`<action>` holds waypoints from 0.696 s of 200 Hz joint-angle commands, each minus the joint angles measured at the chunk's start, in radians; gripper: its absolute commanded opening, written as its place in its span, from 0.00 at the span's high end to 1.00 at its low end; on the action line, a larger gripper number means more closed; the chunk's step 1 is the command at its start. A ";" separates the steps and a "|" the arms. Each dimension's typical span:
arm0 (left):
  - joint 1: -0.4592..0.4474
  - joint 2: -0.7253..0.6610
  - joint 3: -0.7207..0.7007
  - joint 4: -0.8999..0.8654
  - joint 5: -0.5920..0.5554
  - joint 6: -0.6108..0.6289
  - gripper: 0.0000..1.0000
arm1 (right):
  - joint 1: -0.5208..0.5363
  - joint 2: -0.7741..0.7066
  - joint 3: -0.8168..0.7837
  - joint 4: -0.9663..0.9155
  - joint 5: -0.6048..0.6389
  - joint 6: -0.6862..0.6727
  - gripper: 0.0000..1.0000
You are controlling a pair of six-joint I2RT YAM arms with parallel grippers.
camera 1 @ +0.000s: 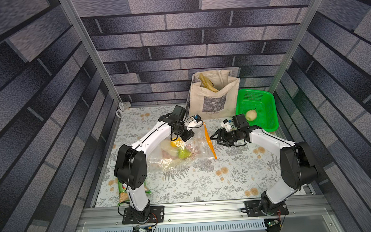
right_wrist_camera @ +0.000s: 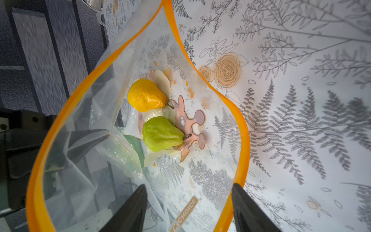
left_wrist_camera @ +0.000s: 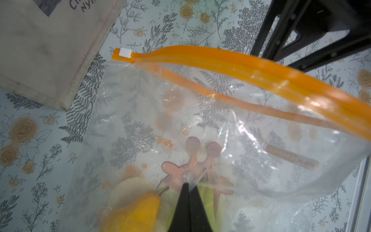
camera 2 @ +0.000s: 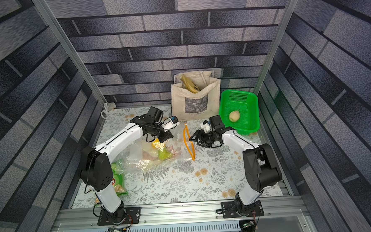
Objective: Open the zip-top bag and take out the pear
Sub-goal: Pick up the pear from the zipper food storage bag.
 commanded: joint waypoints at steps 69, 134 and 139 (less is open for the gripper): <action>-0.006 -0.065 0.003 -0.004 0.018 0.003 1.00 | 0.165 0.189 0.073 0.255 -0.047 0.124 0.11; -0.003 -0.057 0.023 0.006 0.037 -0.010 1.00 | 0.247 0.238 0.039 0.423 0.013 0.091 0.06; -0.003 -0.058 0.023 0.008 0.038 -0.010 1.00 | 0.252 0.242 0.005 0.442 0.019 0.083 0.06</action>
